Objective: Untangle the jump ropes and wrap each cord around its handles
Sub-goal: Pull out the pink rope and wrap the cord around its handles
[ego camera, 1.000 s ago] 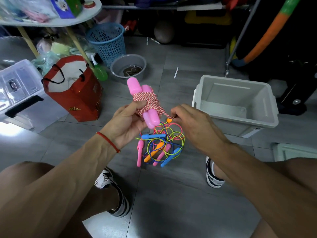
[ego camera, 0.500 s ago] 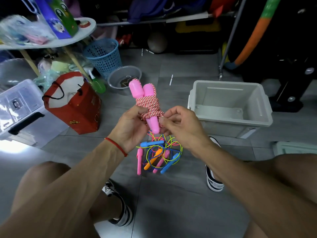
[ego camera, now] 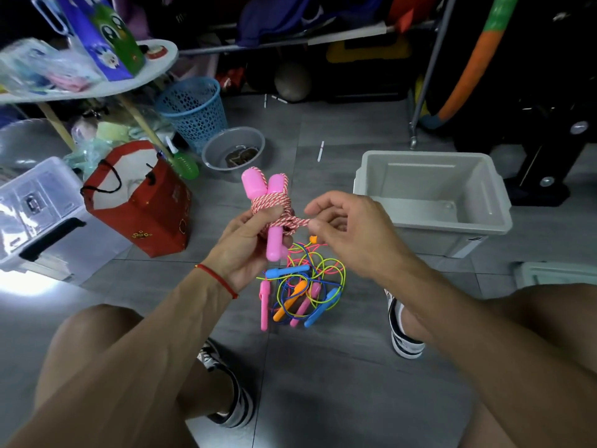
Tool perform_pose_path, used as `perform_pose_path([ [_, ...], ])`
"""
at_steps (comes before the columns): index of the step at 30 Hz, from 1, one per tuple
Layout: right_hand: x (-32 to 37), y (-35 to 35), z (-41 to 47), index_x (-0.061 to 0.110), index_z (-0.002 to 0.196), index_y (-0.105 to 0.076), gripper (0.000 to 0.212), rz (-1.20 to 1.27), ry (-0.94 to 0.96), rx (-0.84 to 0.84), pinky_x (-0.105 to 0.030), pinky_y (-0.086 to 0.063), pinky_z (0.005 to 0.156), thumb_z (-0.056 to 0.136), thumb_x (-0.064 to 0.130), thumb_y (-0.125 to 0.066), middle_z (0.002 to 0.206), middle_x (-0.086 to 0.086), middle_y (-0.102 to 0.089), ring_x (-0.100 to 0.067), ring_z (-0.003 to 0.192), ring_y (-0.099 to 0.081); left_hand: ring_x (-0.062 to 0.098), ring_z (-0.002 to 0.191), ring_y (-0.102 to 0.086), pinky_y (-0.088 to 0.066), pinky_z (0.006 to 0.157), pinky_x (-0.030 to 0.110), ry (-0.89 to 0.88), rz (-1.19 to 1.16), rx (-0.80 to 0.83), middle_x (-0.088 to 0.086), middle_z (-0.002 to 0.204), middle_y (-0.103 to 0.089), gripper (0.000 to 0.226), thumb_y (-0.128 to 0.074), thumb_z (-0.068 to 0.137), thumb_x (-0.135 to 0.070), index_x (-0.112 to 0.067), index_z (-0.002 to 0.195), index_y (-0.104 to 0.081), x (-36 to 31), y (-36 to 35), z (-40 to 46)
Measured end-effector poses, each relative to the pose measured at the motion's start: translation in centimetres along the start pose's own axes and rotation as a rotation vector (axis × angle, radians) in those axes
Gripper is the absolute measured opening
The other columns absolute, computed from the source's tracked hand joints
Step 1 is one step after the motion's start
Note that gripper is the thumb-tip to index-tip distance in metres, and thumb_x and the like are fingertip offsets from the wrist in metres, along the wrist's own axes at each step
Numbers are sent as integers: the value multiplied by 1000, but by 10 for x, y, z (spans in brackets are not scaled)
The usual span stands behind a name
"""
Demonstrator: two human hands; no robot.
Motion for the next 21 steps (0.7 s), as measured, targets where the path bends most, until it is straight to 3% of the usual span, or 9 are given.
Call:
perform_pose_path([
  [2,6,-2,-1,23,95,-74,11,-151,90,15,-30,-57,77,88,16,-70,75,14,-70,-6,73,-68,18,68,-60,-52,57,29,0,-39,16,11,89,-66,25,-68,82,-17,-1,101,-65,-3,2,0],
  [6,17,-7,-6,15,96,-71,9,-365,295,27,-35,-52,72,93,18,-64,84,3,-69,-16,75,-62,19,65,-59,-51,56,29,8,-24,32,13,89,-62,32,-73,81,-22,0,104,-64,-5,10,2],
  [9,14,-8,-4,15,97,-67,10,-429,270,14,-37,-51,73,94,21,-60,87,1,-67,-23,80,-62,19,63,-59,-51,56,29,-15,21,33,14,89,-61,35,-72,82,-21,0,108,-62,-9,12,1],
  [12,9,-11,-3,16,99,-66,7,-384,186,71,-36,-49,79,95,16,-61,91,3,-68,-17,84,-61,22,68,-61,-55,64,31,-40,19,88,16,94,-62,40,-68,83,-17,2,117,-59,-13,9,-1],
  [16,15,-19,-11,11,107,-67,18,-364,181,102,-18,-30,71,96,11,-53,97,0,-66,0,77,-41,27,88,-61,-57,78,33,-47,-31,143,21,110,-58,51,-65,84,-11,8,130,-52,-12,0,-3],
  [18,10,-24,-12,11,104,-67,19,-354,97,122,-18,-27,61,96,13,-50,86,1,-65,-3,69,-38,26,89,-62,-57,82,34,-38,-62,137,19,106,-61,46,-65,82,-8,6,125,-55,-7,-3,-3],
  [21,-2,-26,-9,14,80,-61,30,-274,-68,117,-18,-32,51,100,34,-49,57,8,-52,-8,57,-46,23,80,-64,-57,79,36,-46,-61,132,15,94,-63,37,-65,80,-7,1,116,-59,-3,-6,-2],
])
Point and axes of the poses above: each hand's wrist, its own z-axis towards the middle knuckle, its own y-axis out of the back of the hand, x = y × z, the point moved 9 cm from there along z, towards the middle knuckle
